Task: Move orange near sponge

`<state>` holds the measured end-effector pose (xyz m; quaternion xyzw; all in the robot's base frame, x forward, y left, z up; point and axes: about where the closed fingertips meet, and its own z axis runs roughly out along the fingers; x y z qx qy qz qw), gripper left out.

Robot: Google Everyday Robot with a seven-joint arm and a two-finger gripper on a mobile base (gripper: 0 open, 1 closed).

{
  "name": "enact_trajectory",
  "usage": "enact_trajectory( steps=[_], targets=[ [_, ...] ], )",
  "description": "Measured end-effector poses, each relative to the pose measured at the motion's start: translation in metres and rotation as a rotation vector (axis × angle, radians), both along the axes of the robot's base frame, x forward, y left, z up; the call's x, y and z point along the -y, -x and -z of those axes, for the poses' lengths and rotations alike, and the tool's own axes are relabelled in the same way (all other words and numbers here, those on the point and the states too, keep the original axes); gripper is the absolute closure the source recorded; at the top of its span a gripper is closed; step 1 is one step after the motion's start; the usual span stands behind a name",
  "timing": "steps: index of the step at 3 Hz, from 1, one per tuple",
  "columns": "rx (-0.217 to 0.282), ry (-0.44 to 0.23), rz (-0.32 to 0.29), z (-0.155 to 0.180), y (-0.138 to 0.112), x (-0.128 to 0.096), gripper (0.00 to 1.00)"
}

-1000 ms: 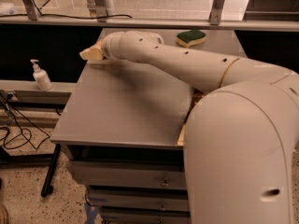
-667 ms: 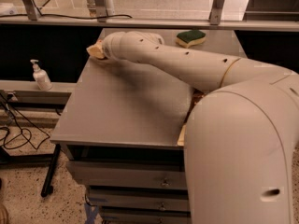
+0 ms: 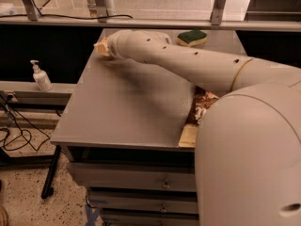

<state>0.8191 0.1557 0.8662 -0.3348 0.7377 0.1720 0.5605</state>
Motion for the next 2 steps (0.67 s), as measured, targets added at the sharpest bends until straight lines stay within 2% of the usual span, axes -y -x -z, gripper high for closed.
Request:
enact_trajectory(
  steps=[1,2],
  targets=[
    [0.033,0.019,0.012,-0.015,0.008,0.022,1.00],
    [0.063,0.030,0.013,-0.026,0.025,0.054,1.00]
  ],
)
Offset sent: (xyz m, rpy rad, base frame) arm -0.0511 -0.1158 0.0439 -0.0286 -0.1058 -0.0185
